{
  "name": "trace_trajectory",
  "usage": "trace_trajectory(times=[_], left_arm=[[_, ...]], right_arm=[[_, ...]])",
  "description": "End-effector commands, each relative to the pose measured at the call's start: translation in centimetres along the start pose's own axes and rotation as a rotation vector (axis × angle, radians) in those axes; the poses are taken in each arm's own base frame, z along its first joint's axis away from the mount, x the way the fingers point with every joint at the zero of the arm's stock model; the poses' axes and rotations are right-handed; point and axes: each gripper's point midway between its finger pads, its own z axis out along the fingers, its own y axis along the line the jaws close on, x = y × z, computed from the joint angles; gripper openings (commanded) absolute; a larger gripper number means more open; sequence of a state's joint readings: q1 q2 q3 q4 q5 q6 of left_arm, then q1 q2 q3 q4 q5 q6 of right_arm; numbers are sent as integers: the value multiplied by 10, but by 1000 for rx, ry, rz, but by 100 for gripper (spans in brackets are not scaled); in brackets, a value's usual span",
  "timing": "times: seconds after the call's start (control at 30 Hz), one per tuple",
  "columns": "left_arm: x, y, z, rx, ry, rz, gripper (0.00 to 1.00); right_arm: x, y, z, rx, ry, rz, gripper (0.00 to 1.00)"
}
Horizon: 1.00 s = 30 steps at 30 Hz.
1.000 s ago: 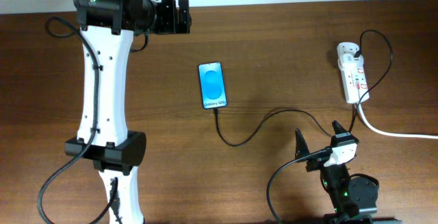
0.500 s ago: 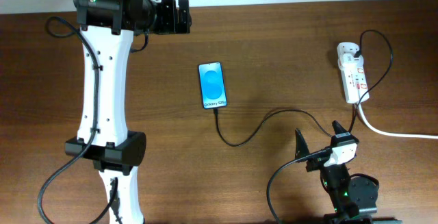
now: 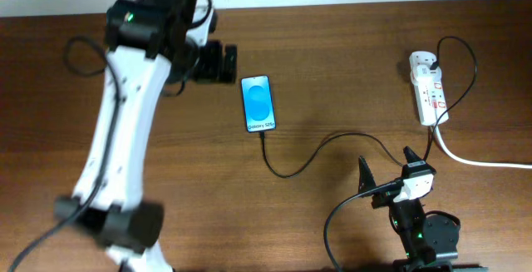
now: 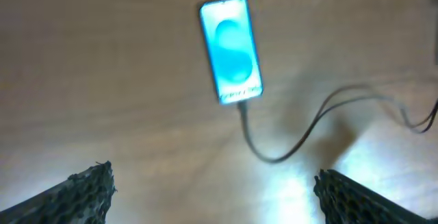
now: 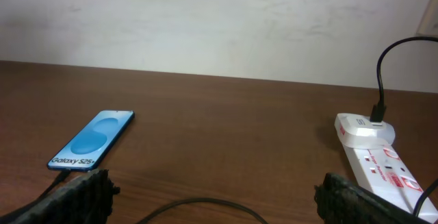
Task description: Plug charger to phone and switch on socket
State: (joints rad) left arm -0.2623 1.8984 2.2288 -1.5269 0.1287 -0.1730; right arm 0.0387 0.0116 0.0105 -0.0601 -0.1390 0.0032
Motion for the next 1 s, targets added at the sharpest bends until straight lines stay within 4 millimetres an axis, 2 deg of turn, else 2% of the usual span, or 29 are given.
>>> trace_trajectory(times=[0.0, 0.13, 0.3, 0.53, 0.63, 0.77, 0.97], left_arm=[[16, 21, -32, -96, -159, 16, 99], [35, 42, -36, -178, -289, 11, 99], [69, 68, -32, -267, -424, -8, 99], [116, 92, -15, -268, -667, -50, 99], [137, 103, 1, -265, -753, -71, 99], [150, 107, 20, -260, -810, -28, 99], [158, 92, 36, -215, -928, 162, 99]], right_arm=[[2, 0, 0, 0, 3, 5, 98], [2, 0, 0, 0, 3, 5, 98], [2, 0, 0, 0, 3, 5, 98], [2, 0, 0, 0, 3, 5, 98], [2, 0, 0, 0, 3, 5, 98], [2, 0, 0, 0, 3, 5, 98], [2, 0, 0, 0, 3, 5, 98]])
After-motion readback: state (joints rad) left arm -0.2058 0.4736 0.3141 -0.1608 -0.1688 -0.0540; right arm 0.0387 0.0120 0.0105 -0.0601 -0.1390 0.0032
